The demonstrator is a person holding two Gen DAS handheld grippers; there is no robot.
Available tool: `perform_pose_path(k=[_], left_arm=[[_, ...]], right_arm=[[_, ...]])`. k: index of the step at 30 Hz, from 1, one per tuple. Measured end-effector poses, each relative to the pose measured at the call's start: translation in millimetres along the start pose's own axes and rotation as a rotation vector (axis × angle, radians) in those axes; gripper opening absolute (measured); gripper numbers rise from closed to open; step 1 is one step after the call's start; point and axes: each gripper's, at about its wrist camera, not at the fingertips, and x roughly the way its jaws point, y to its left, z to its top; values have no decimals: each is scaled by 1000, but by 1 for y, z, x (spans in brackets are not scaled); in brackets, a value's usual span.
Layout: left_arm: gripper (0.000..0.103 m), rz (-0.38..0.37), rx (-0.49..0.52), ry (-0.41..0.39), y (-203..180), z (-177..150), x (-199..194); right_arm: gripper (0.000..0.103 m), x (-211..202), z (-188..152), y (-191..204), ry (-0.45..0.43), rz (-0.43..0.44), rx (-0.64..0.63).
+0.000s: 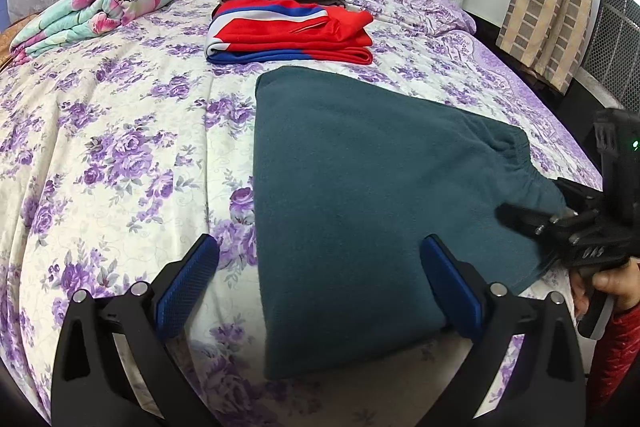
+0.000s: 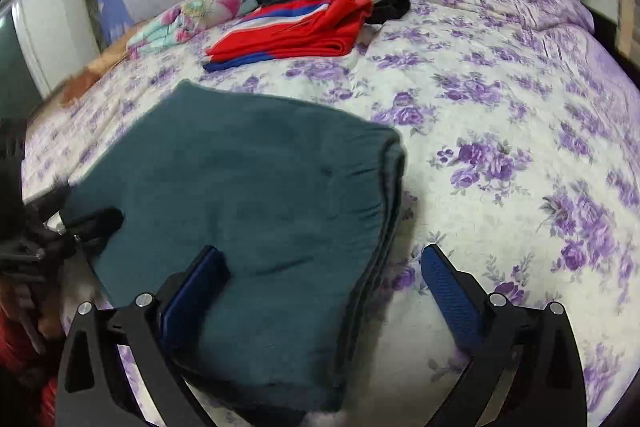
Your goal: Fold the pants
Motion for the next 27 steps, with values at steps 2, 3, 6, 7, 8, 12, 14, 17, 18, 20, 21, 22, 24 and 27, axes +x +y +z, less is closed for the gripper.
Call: perform_pose_path(k=[2, 3, 6, 7, 8, 12, 14, 17, 18, 20, 21, 22, 24, 27], left_arm=[[99, -1, 0, 0, 0, 0, 0], [99, -1, 0, -1, 0, 0, 0], [99, -1, 0, 0, 0, 0, 0], [99, 0, 0, 0, 0, 0, 0], [99, 0, 0, -1, 0, 0, 0], [99, 0, 0, -1, 0, 0, 0], [99, 0, 0, 0, 0, 0, 0], [99, -1, 0, -1, 0, 0, 0], [99, -1, 0, -1, 0, 0, 0], [99, -1, 0, -1, 0, 0, 0], [99, -3, 0, -2, 0, 0, -1], [99, -3, 1, -1, 0, 0, -1], [99, -1, 0, -1, 0, 0, -1], [99, -4, -3, -1, 0, 0, -1]], right_arm=[[100, -6, 1, -6, -22, 52, 30], [100, -6, 0, -9, -25, 66, 48], [100, -12, -4, -16, -52, 96, 84], [100, -16, -5, -17, -66, 97, 95], [100, -21, -5, -17, -84, 94, 106], [100, -45, 0, -2, -180, 70, 77], [100, -52, 1, 13, -208, 92, 19], [100, -50, -1, 41, -179, 140, -84], [100, -44, -3, 49, -151, 136, -122], [100, -28, -7, 56, -92, 116, -161], [100, -14, -11, 54, -44, 94, -164], [100, -13, -14, 55, -66, 84, -182], [100, -20, -13, 54, -72, 105, -167], [100, -36, -7, 41, -116, 174, -100]])
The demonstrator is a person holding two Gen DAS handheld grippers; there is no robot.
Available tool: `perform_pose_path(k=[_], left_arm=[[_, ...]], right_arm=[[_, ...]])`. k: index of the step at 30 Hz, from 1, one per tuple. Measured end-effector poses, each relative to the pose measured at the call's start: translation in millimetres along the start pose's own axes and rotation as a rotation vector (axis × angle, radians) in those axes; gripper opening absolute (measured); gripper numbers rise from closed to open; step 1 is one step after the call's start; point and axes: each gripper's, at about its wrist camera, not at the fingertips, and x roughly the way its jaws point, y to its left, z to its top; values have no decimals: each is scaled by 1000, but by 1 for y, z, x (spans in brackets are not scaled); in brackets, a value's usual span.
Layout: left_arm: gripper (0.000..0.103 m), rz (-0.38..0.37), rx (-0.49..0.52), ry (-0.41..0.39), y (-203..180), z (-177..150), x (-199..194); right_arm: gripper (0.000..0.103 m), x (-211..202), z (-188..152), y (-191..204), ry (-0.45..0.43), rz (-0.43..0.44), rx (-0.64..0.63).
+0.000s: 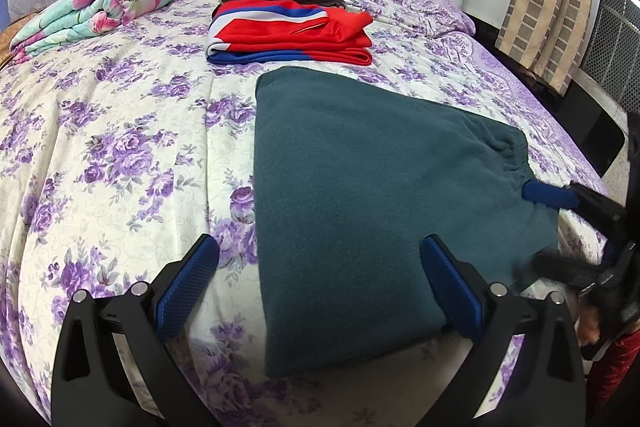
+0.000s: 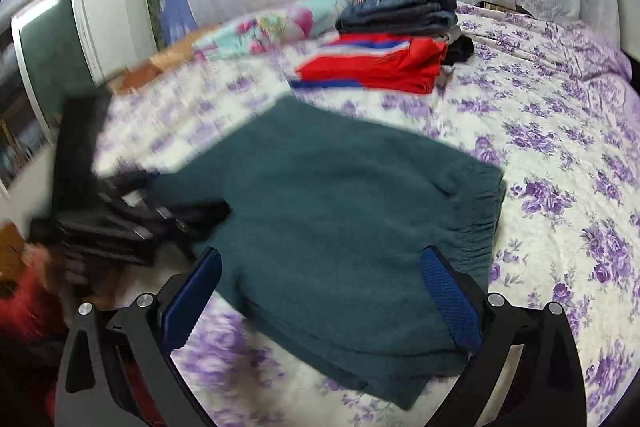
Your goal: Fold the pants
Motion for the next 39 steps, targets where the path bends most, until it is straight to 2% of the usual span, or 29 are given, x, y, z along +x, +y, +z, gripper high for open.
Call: perform_pose_path(k=[3, 7, 9, 11, 17, 23, 29, 34, 39], left_arm=[[99, 0, -1, 0, 0, 0, -1], [99, 1, -1, 0, 0, 0, 0], [99, 1, 0, 0, 0, 0, 0], [99, 1, 0, 0, 0, 0, 0], [99, 1, 0, 0, 0, 0, 0], [99, 0, 0, 0, 0, 0, 0], [99, -1, -1, 1, -1, 0, 0], [99, 0, -2, 1, -1, -1, 1], [99, 25, 18, 4, -8, 2, 2]], right_arm=[[100, -12, 6, -26, -30, -12, 97], [100, -8, 6, -67, 6, -31, 236], [100, 0, 1, -88, 45, -12, 323], [100, 5, -5, -102, 53, 44, 387], [100, 15, 0, -108, 58, 105, 399], [100, 41, 20, -106, 94, 126, 362], [99, 49, 20, -95, 77, 109, 295], [86, 39, 11, -105, 43, 137, 354], [81, 36, 7, -98, 42, 131, 327]])
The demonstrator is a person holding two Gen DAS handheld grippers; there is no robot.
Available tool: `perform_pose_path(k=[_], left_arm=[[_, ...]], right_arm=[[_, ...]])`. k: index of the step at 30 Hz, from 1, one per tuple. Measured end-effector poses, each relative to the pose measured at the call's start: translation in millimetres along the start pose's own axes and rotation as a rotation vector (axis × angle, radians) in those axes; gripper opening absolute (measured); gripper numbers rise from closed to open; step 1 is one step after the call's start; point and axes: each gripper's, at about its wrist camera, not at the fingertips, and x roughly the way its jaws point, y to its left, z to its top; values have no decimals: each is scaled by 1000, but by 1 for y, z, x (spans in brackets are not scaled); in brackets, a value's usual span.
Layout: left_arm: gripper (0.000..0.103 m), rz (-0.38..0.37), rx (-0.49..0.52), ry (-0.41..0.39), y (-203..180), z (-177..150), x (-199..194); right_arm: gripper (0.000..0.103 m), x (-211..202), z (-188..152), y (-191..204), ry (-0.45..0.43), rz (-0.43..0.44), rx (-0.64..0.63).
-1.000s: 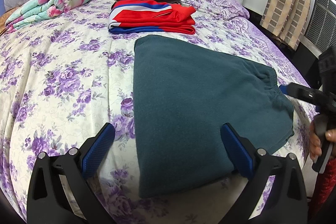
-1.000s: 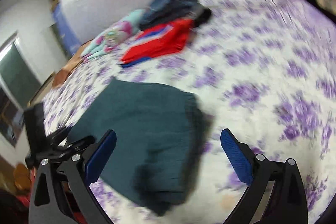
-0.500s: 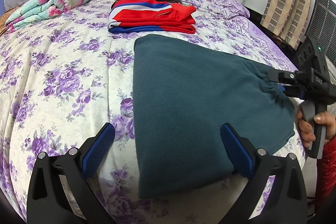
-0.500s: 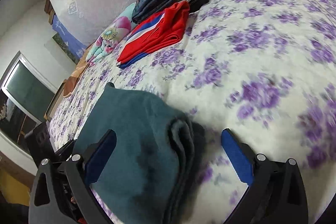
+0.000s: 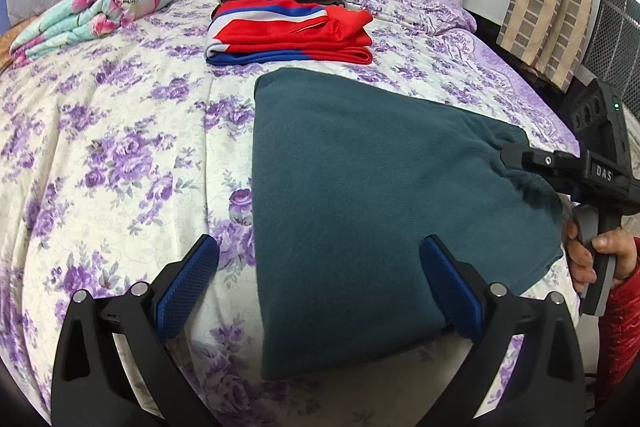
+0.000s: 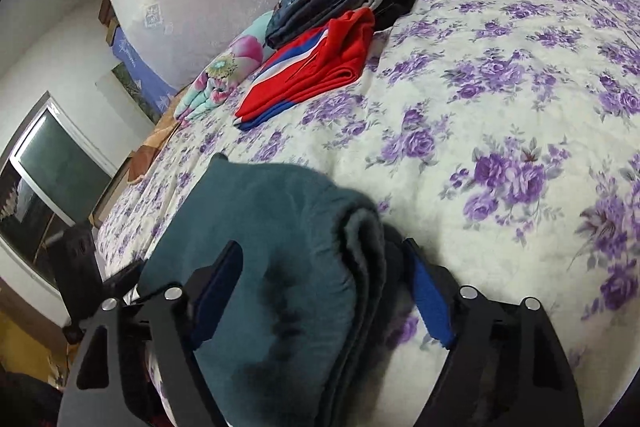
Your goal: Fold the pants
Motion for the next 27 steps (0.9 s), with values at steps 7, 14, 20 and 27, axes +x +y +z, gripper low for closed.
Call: perform_pose_path(k=[7, 14, 20, 27], left_arm=[[99, -22, 50, 23, -13, 6, 7], [98, -16, 74, 9, -18, 4, 5], [92, 4, 106, -21, -23, 2, 1], [84, 4, 127, -40, -26, 1, -2]], right_arm=[[80, 2, 4, -6, -10, 57, 35], [79, 0, 3, -5, -20, 81, 36], [55, 0, 1, -9, -22, 83, 60], [51, 1, 0, -9, -20, 83, 65]])
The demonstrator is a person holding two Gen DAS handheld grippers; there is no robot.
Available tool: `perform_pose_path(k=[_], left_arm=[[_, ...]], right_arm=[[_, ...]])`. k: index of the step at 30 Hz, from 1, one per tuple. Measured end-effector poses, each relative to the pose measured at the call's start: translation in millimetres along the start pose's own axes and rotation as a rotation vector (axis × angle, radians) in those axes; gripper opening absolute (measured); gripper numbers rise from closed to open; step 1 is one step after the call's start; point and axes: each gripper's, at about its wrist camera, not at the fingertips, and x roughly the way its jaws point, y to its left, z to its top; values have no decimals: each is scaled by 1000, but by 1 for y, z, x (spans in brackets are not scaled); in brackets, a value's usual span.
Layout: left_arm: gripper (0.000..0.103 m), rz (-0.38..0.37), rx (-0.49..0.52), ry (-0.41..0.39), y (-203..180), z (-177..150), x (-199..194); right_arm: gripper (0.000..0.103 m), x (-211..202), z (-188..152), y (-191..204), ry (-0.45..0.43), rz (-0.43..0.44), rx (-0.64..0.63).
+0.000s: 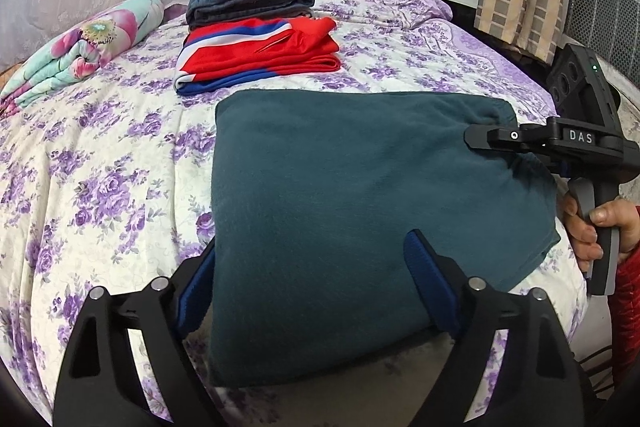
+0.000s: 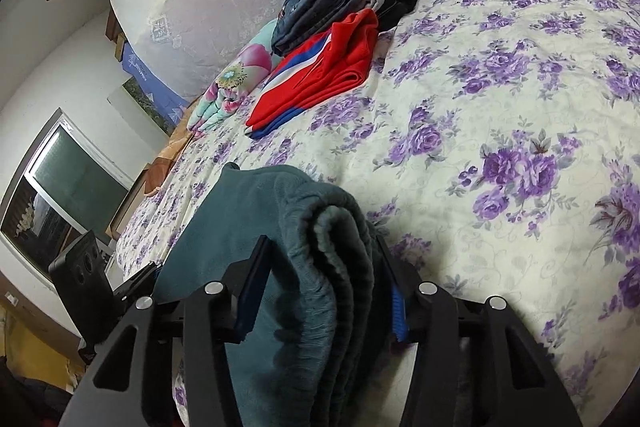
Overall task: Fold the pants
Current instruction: 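Grasp the folded teal sweatpants edge with the right gripper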
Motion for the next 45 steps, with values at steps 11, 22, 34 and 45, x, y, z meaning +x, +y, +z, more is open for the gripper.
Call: perform_pose_path(k=[11, 22, 34, 45], left_arm=[[83, -5, -6, 3, -1, -1, -1], [74, -25, -22, 9, 0, -5, -4], [37, -130, -73, 23, 19, 1, -10], [70, -250, -262, 54, 63, -5, -8]], right_arm=[[53, 1, -1, 0, 3, 5, 10], [53, -1, -1, -2, -5, 10, 15], [42, 0, 0, -4, -1, 0, 19], [58, -3, -2, -3, -11, 22, 23]])
